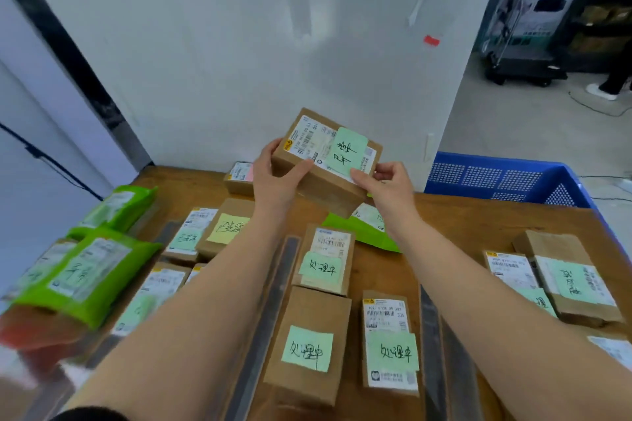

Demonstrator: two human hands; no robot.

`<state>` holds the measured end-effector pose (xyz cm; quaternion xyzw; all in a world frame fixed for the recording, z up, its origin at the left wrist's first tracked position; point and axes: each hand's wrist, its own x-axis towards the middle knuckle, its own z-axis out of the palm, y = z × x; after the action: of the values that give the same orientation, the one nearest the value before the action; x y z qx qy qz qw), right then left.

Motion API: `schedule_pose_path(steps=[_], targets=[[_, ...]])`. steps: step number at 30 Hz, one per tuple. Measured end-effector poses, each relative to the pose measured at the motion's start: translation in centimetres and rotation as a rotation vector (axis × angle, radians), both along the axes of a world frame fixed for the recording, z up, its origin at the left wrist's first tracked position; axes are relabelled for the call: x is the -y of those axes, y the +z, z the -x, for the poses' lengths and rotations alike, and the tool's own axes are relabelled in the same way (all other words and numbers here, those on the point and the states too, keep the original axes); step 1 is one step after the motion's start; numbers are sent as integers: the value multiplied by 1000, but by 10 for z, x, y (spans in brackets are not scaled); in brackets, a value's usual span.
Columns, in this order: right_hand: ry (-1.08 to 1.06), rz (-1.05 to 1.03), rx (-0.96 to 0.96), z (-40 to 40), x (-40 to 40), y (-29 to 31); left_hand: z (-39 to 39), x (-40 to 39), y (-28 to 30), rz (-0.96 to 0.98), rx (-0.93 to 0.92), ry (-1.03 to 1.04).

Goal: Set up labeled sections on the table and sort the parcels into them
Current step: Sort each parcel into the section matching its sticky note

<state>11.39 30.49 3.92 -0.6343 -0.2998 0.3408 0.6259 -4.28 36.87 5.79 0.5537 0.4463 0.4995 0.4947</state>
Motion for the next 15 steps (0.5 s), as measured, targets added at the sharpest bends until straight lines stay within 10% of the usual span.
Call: schedule_pose_path(steps=[15], targets=[[809,35,-96,178,32,52,227,93,49,-12,94,279]])
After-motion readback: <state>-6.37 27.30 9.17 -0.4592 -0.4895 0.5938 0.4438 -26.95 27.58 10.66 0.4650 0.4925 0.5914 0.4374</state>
